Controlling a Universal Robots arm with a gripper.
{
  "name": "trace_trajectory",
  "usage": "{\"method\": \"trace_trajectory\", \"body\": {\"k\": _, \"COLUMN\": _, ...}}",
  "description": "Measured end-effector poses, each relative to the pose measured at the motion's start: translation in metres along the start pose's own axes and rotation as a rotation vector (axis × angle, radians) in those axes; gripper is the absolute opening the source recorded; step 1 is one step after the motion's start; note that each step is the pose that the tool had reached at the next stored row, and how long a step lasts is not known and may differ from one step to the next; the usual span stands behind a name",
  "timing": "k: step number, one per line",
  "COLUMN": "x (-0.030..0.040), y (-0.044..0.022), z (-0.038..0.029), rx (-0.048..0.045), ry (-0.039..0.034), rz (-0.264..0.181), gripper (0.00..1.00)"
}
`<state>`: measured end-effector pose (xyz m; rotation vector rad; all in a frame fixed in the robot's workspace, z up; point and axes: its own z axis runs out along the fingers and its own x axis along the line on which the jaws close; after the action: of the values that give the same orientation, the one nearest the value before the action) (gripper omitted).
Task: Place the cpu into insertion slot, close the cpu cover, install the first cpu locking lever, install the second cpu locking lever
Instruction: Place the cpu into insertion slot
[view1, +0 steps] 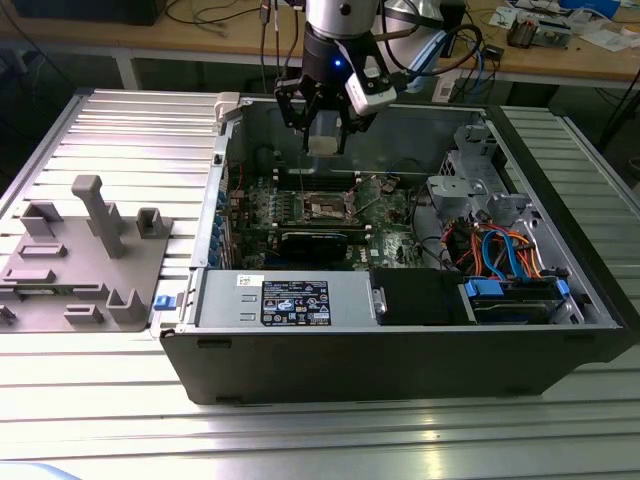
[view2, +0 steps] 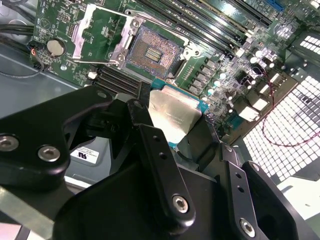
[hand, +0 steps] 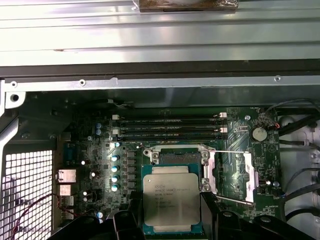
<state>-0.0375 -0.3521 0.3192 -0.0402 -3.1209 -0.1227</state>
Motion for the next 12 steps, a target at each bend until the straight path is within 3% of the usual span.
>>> {"method": "trace_trajectory", "body": {"k": 12, "x": 0.0000, "y": -0.0002, "z": 0.0024, "rx": 0.0001, "ry": 0.0000, "rz": 0.000, "gripper": 0.55}}
